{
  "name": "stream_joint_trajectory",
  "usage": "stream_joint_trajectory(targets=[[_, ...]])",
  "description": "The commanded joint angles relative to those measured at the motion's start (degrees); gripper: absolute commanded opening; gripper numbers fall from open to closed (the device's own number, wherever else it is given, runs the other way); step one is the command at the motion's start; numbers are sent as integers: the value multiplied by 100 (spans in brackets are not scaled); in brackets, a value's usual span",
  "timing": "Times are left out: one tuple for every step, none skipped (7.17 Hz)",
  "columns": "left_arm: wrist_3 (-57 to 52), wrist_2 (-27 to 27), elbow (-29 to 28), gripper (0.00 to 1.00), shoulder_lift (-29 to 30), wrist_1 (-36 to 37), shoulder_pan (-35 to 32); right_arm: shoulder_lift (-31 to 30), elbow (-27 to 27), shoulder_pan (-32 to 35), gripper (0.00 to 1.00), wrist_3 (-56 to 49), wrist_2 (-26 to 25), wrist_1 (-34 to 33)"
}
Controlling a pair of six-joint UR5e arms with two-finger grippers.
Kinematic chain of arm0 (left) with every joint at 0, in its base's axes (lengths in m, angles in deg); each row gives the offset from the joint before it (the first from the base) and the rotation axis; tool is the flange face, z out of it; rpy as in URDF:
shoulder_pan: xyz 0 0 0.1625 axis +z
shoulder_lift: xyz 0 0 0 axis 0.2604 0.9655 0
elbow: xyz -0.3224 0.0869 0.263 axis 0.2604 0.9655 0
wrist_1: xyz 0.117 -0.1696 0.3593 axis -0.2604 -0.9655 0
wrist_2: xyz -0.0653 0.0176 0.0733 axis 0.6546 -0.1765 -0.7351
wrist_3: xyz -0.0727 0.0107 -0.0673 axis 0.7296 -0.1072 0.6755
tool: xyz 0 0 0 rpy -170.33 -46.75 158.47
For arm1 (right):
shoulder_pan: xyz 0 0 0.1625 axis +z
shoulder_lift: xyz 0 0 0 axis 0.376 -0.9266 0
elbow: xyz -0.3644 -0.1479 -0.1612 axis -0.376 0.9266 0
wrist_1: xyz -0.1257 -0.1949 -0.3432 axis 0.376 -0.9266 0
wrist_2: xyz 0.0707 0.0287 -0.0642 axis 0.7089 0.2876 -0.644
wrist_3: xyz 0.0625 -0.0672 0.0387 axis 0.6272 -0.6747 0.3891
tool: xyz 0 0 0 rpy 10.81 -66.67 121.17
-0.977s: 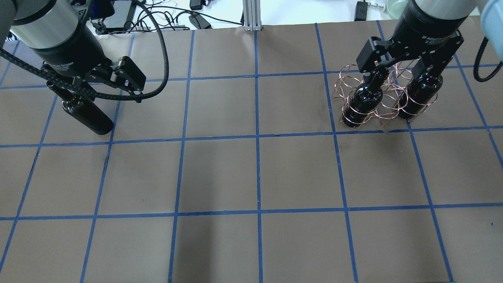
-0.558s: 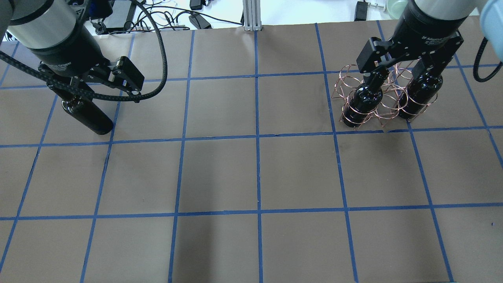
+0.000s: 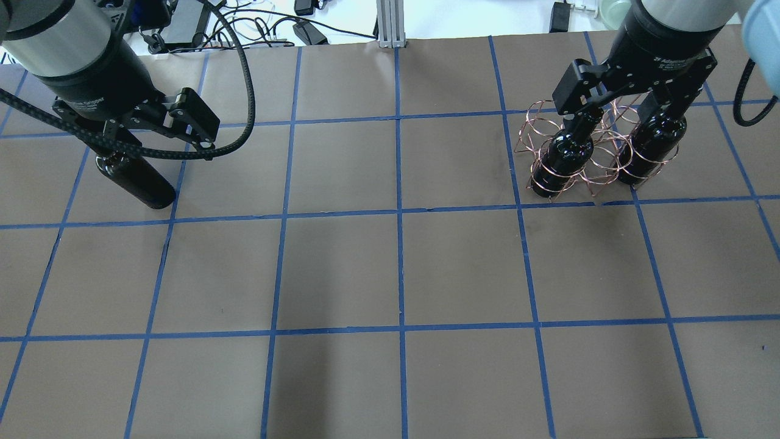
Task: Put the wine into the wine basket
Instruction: 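Lower the left gripper onto the neck of the lying dark bottle and close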
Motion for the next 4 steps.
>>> stream_joint_trajectory(targets=[[3,-21,48,100,9,-15,22,-11,-3,2,100,-47,-11,2],[3,-21,48,100,10,-6,83,-2,-3,2,100,-56,-11,11],[-6,-21,48,100,36,29,92,24,-12,2,100,-48,-11,11],[-6,-4,48,100,79,73,101,7,-38,2,100,-56,-19,20]])
